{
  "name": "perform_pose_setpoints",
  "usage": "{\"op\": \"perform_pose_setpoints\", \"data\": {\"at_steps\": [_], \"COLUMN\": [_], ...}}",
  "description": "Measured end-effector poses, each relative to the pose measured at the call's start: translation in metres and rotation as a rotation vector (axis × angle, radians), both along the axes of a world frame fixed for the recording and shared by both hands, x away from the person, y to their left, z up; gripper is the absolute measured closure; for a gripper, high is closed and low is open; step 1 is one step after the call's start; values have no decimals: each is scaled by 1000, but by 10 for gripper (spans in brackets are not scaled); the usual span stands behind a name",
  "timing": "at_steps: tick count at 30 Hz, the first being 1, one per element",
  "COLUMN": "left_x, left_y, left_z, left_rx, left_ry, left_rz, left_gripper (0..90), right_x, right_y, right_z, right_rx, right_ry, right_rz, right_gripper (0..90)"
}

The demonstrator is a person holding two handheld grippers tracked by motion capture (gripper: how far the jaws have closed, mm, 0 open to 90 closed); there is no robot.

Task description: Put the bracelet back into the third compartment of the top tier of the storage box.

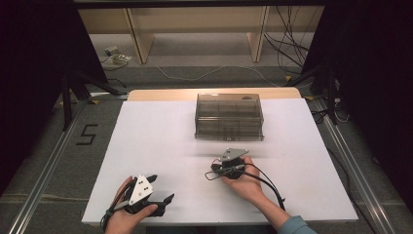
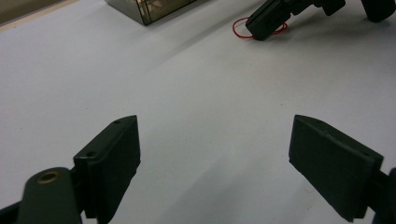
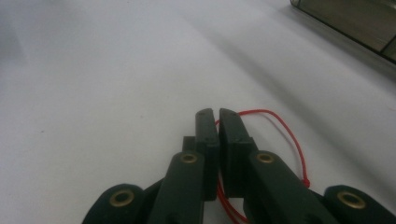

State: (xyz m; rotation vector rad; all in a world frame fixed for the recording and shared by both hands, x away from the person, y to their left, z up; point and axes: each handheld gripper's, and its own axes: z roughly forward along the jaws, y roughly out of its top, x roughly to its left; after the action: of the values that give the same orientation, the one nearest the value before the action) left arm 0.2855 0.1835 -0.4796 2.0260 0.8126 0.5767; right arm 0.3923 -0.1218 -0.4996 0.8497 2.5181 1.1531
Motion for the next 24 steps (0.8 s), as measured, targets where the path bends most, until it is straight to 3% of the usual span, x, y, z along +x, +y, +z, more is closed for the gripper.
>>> {"op": "perform_pose_setpoints", "data": {"at_steps": [24], "left_x": [0], "left_y": [0], "left_z": [0], "left_rx": [-4], "left_ry": [-4], "left_rz": [2], "left_gripper": [166], "right_x": [-7], "right_y": [-12], "right_z": [23], "right_rx": [89], "right_ry": [-54], "right_rz": [5], "right_gripper": [873]}}
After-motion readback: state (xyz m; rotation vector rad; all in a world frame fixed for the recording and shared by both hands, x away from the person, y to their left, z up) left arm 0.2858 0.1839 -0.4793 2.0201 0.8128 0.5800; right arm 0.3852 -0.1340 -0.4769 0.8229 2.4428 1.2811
